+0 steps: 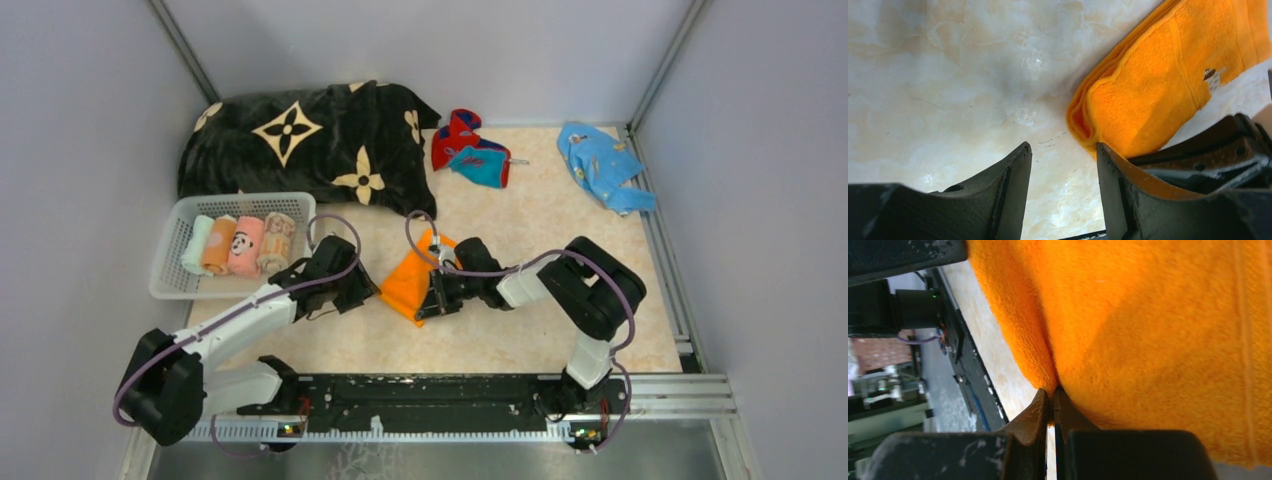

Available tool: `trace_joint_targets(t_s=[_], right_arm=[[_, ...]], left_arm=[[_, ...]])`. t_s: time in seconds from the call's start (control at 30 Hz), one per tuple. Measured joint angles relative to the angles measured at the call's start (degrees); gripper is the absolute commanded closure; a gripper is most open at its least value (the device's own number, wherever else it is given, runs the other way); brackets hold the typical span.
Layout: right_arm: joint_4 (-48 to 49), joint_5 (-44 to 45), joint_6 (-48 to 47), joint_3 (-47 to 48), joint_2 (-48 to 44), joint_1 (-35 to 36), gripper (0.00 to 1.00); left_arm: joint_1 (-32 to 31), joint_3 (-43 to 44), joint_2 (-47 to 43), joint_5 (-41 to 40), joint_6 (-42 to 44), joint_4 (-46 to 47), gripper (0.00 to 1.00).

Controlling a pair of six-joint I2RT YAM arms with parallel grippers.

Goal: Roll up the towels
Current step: Roll the towel at the center of the board.

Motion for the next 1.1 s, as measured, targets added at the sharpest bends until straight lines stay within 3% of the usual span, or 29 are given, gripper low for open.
trace_joint_targets(t_s=[0.33, 0.77, 1.1], right_arm=[[11.5, -9.8, 10.3, -2.5, 6.4, -5.5, 1.0], [9.0, -10.9, 10.7, -0.9, 7.1, -5.6, 1.0], [-2.7, -8.8, 5.4, 2.9, 3.4, -5.5, 0.66]], left_arm=[[0.0, -7.4, -6.1, 4.3, 2.8, 3.3, 0.39], [0.0, -7.8, 3.7, 8.1, 2.6, 16.8, 0.41], [0.0, -5.8, 8.3, 7.8, -1.3, 20.4, 0.42]])
